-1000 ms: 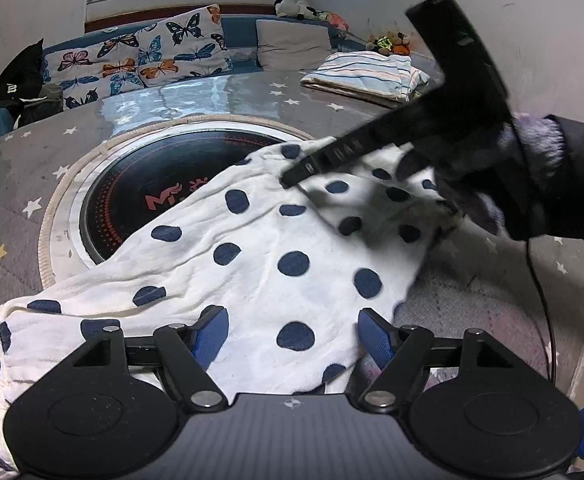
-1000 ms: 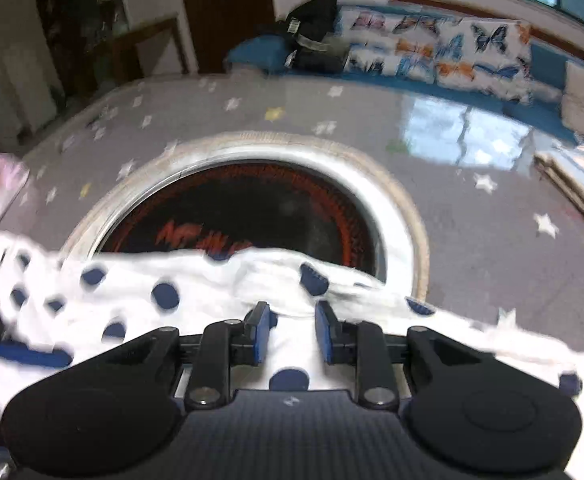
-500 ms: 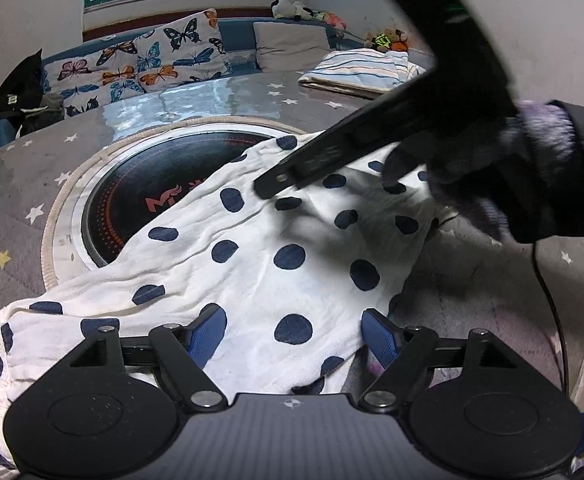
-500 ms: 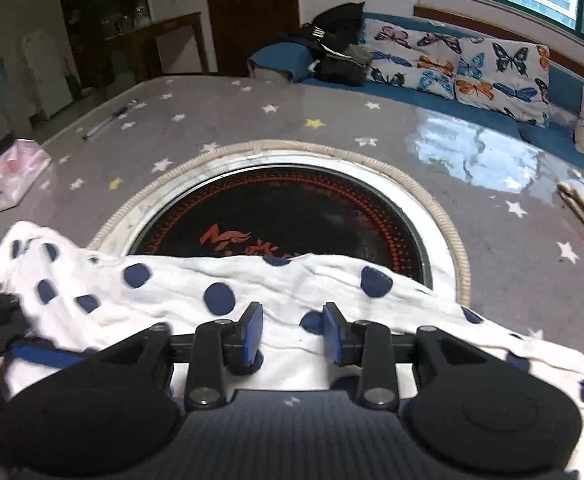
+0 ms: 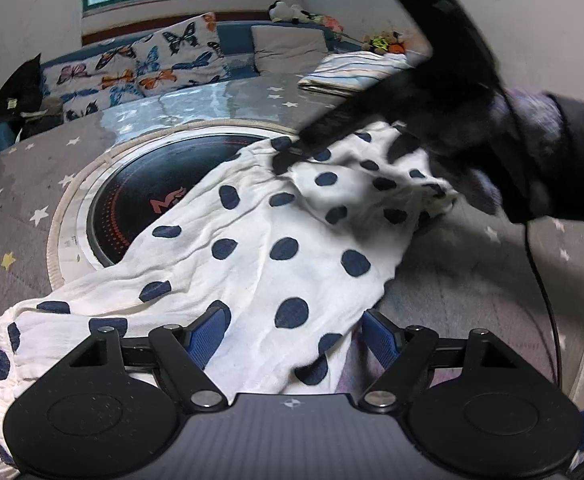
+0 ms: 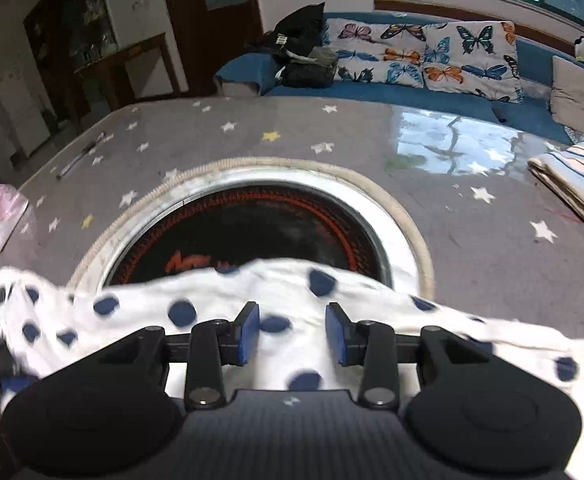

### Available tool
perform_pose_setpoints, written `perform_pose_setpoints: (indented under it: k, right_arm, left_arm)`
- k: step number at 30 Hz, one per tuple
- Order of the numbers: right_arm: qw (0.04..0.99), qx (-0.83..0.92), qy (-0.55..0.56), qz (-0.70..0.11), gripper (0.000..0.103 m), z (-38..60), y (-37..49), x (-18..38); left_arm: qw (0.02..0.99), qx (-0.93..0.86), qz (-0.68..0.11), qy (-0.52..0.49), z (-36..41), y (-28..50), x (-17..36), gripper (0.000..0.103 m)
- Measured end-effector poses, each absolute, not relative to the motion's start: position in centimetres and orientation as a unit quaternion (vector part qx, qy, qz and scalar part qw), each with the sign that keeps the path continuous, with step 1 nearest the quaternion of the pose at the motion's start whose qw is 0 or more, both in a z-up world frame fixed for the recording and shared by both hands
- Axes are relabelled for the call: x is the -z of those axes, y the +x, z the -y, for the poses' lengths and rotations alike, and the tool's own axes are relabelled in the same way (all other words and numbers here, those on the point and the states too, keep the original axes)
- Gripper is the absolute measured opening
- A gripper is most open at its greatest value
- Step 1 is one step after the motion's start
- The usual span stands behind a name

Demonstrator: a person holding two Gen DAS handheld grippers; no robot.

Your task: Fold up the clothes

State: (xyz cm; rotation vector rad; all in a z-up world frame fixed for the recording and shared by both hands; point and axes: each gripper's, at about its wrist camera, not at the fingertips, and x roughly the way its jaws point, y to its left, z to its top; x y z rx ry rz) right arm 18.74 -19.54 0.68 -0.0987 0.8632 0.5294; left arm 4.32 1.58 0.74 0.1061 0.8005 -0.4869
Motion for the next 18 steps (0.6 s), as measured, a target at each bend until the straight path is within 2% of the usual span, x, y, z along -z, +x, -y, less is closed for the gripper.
perform_pose_setpoints:
  k: [18]
  right_arm:
    - [0.890, -0.165, -0.016, -0.425, 0.037, 30.1, 14.4, 0.0]
  left_arm:
    - [0.890, 0.223, -0.392, 0.070, -2.6, 4.5, -0.4, 0.078]
